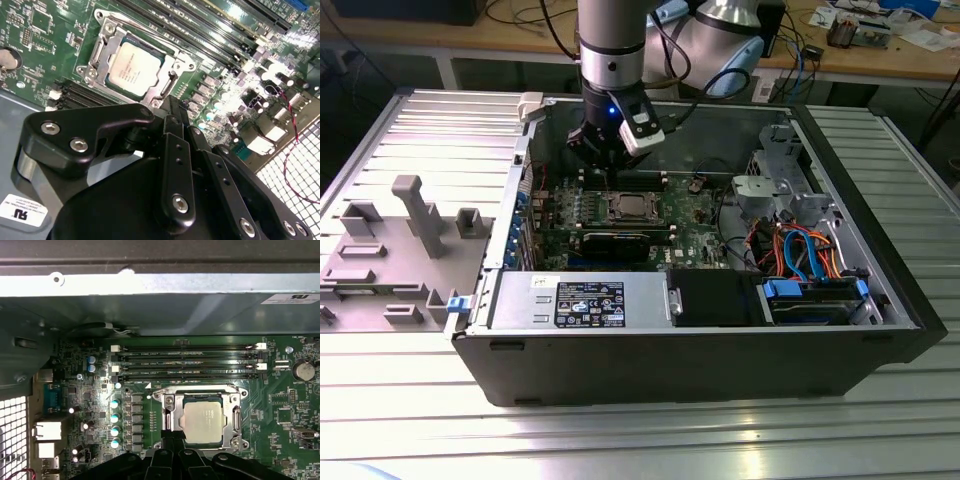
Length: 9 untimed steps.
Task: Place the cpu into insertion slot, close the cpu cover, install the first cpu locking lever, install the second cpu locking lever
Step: 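Install the first cpu locking lever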
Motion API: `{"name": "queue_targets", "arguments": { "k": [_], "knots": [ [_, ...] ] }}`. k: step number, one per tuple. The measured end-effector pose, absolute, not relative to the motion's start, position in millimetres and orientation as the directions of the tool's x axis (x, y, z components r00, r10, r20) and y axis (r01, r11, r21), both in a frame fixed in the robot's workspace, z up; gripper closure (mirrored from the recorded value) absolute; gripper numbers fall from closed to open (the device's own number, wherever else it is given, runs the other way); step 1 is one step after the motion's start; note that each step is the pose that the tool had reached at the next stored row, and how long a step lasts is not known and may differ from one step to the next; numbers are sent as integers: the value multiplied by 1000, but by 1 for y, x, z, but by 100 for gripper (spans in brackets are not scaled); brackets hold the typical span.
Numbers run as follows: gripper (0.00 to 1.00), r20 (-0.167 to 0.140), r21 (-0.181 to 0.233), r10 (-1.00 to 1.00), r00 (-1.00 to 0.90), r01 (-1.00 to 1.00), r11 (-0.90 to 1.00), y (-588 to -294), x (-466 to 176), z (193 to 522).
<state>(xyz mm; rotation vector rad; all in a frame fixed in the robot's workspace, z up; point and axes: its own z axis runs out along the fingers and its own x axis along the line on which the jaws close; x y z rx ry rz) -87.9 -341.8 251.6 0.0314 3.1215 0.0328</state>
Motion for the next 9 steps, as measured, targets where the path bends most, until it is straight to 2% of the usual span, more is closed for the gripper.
{"name": "queue_targets", "arguments": {
  "k": [9],
  "knots": [
    [89,-20,21,20,-1000,20,1000,-342,-89,252]
  ]
}}
